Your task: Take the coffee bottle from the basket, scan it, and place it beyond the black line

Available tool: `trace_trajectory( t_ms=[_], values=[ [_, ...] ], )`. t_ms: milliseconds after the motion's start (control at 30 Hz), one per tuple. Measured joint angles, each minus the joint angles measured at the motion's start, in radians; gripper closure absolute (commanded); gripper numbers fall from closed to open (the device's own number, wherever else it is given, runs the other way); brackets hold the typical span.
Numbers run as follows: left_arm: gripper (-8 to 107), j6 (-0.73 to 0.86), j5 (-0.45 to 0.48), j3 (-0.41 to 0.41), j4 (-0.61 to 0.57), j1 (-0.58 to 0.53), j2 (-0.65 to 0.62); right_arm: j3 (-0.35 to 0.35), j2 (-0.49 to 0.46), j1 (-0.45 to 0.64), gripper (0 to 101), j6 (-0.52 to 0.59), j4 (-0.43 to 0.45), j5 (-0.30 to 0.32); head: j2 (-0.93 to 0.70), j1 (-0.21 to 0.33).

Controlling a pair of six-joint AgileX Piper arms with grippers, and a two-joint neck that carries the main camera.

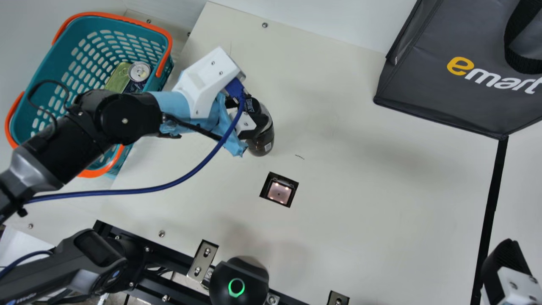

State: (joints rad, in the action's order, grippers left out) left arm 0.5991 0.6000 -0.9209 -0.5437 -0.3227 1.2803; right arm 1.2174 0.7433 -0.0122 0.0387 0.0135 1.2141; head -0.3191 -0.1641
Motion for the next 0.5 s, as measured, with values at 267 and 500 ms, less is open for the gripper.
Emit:
trace_trajectory(
  t_ms=[267, 500],
  values=[
    [89, 0.025, -0.036, 0.025, -0.012, -0.016, 0.006, 0.000, 0.000, 0.000, 10, 0.000, 0.000, 0.000, 0.000, 0.000],
    [89, 0.060, -0.072, 0.049, -0.030, -0.023, 0.012, 0.000, 0.000, 0.000, 10, 0.000, 0.000, 0.000, 0.000, 0.000]
  ],
)
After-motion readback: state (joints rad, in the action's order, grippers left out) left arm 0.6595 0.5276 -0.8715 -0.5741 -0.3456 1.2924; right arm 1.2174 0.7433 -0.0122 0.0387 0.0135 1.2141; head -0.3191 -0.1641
